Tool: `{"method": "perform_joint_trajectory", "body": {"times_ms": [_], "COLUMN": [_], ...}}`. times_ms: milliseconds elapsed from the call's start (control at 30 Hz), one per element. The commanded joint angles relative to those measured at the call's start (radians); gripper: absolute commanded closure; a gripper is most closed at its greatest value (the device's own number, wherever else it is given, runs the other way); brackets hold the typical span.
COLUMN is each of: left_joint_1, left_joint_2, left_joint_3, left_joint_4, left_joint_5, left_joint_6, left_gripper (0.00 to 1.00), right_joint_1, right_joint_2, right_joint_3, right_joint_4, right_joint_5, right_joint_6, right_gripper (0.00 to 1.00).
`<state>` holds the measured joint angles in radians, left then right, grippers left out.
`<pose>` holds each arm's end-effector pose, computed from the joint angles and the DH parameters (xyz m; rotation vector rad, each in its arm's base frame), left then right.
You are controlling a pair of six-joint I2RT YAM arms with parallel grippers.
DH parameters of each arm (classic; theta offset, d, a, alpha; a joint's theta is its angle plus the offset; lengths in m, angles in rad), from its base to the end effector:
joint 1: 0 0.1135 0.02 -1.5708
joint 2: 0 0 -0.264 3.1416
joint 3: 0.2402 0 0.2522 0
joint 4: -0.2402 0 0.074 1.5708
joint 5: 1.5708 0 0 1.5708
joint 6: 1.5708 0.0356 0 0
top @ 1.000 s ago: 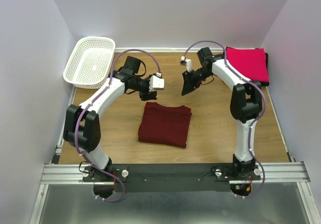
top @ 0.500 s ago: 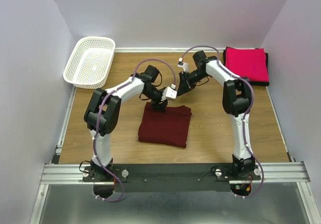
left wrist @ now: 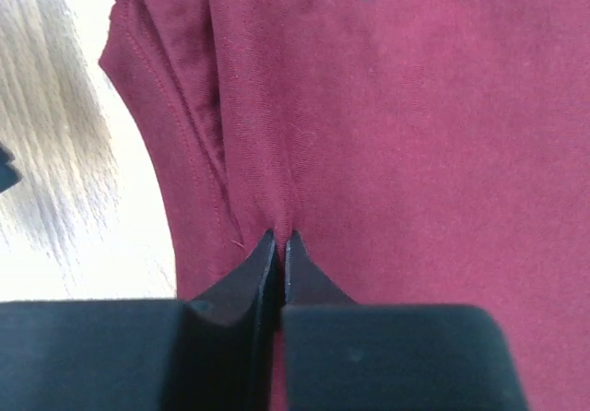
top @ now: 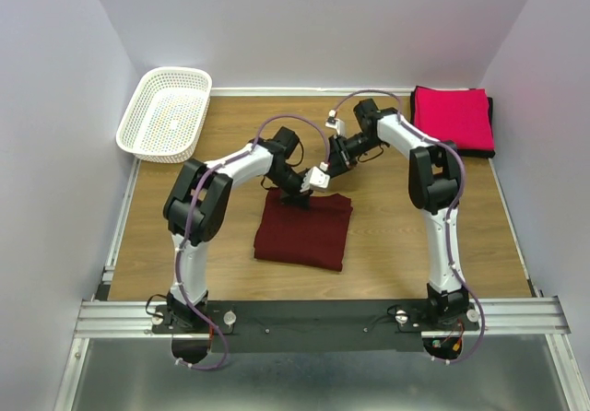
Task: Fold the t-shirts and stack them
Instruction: Smooth out wrinkles on the folded tshirt
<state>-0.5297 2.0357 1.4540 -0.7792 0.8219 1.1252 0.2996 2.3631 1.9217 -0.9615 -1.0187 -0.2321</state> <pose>0.3290 -0.2228 0.1689 1.9467 1.6313 -0.9785 0.4407 0.1678 0.1571 -0.8129 2.5133 1.4803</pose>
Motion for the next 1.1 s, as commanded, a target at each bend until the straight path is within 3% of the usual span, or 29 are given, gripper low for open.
{"method": "perform_joint_trajectory", "body": {"times_ms": [0, 33, 367, 1067], "left_joint_1": [-0.013, -0.016, -0.068, -0.056], "left_joint_2": [-0.087, -0.119, -0.272, -0.275], "left_joint_3": [-0.059, -0.073, -0.227, -0.112], "left_joint_4": [0.064, 0.075, 0.202, 0.213], "left_joint_5": [0.02, 0.014, -0.067, -0.13], "left_joint_6": [-0.016, -0.018, -0.068, -0.068], "left_gripper": [0.97, 1.0, 1.0, 1.0], "right_joint_1": [0.024, 0.033, 0.102, 0.113], "right_joint_2": [0.035, 0.036, 0.119, 0.168], "right_joint_3": [-0.047, -0.062, -0.104, -0.23], "right_joint_4": [0.041, 0.052, 0.07, 0.066], "right_joint_5": [-0.07, -0.081, -0.192, -0.19], "right_joint_6": [0.014, 0.014, 0.014, -0.065], "right_gripper": [0.67, 0.68, 0.69, 0.7]}}
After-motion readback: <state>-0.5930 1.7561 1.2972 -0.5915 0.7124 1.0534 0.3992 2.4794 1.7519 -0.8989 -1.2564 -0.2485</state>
